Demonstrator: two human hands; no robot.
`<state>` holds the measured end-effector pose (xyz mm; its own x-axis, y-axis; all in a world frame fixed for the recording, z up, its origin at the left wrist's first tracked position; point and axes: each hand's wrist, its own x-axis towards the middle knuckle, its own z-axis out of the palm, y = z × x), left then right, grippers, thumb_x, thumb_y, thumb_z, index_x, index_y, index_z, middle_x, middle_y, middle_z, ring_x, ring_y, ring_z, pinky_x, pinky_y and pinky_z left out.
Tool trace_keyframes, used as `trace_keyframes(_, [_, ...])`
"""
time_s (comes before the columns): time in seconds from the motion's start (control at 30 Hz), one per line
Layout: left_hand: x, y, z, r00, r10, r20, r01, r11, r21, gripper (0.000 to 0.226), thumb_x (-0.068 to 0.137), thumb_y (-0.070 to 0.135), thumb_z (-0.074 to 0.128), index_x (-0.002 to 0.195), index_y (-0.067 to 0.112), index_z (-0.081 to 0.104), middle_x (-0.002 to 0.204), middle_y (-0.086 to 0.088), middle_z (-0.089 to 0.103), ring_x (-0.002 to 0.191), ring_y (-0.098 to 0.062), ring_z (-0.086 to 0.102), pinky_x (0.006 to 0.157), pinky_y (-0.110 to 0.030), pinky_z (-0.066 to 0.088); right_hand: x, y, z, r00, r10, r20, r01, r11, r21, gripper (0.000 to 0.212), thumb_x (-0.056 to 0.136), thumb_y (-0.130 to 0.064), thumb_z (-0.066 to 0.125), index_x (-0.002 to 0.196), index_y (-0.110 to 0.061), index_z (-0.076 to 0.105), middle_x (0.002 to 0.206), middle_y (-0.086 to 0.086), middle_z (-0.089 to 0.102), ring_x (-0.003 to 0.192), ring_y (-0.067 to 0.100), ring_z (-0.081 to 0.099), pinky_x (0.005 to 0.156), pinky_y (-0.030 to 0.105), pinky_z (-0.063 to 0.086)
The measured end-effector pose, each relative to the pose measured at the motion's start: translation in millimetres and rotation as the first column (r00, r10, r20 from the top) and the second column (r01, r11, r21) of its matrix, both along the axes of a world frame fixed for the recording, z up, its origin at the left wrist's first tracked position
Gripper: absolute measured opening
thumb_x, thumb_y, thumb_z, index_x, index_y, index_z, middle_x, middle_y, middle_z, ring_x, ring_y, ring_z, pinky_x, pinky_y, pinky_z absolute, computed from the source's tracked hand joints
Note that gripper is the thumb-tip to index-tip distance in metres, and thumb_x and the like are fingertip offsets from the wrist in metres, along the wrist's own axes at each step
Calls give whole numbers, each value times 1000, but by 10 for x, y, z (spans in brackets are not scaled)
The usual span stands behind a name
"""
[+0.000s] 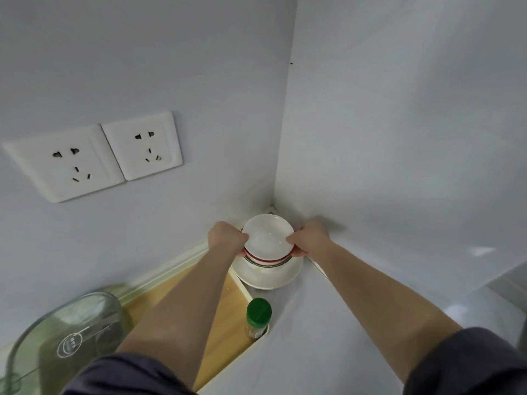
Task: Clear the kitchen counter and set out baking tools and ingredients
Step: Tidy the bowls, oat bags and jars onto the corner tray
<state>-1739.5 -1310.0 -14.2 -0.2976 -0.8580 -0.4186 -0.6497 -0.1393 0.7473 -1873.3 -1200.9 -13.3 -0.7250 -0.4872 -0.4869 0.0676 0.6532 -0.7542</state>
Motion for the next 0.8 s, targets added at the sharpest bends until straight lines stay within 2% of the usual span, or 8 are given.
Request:
trace_keyframes(0.07, [-18,-11,-7,998,-36,57,38,998,-48,11,78,7,60,68,10,63,48,-2,63,59,-13,67,52,-22,47,-15,-52,-4,989,96,-115,-85,992,97,2,80,1,60,80,0,61,63,12,64,72,34,72,77,41,60])
trace_keyframes(0.13, [-46,-34,-30,992,-67,106,75,994,-79,12,73,2,58,63,9,59,67,-10,69,74,-22,71,57,-25,50,-41,-95,-13,960,193,-201,-153,968,198,11,79,0,55,69,-4,59,50,8,63,52,23,68,67,32,59])
trace_keyframes(0.23, [-98,-42,-43,982,-89,170,112,985,-134,12,72,-1,56,65,8,55,74,-11,68,76,-27,69,59,-28,52,-71,-137,-2,923,270,-274,-189,939,289,21,80,-2,53,61,-9,53,37,3,55,32,11,54,57,23,53])
trace_keyframes(0.33, [-127,-22,-64,968,-97,231,146,968,-204,21,76,-3,56,62,10,47,67,-7,56,72,-28,61,59,-28,46,-93,-169,-18,897,313,-313,-210,924,321,17,80,-2,53,64,-8,53,38,2,55,32,11,53,59,23,54])
trace_keyframes(0.43, [-139,2,-104,961,-105,254,161,965,-209,23,76,-7,54,63,10,46,72,-8,55,73,-28,58,61,-30,46,-99,-166,-36,882,341,-325,-224,910,349,17,77,-1,54,63,-9,51,31,0,51,33,11,54,61,24,55])
trace_keyframes(0.57, [-139,-12,-160,957,-112,266,170,964,-205,14,72,-6,52,66,6,56,66,-8,56,69,-29,58,57,-29,45,-134,-150,-44,892,342,-296,-247,917,313,20,80,-2,59,62,-7,52,60,13,64,47,20,60,61,30,57])
trace_keyframes(0.67, [-102,-24,-192,973,-98,210,142,969,-203,15,71,-1,53,78,1,67,74,-13,66,71,-30,64,58,-28,51,-140,-118,-76,907,332,-258,-256,923,287,21,82,-4,62,62,-6,53,63,14,64,49,21,61,61,29,56])
trace_keyframes(0.8, [-14,19,-193,992,-99,77,113,973,-202,10,81,16,61,87,8,60,82,-13,70,75,-28,68,73,-36,58,-101,-37,-106,910,285,-301,-230,951,204,17,85,-16,64,74,-5,57,72,15,66,55,25,63,64,35,57])
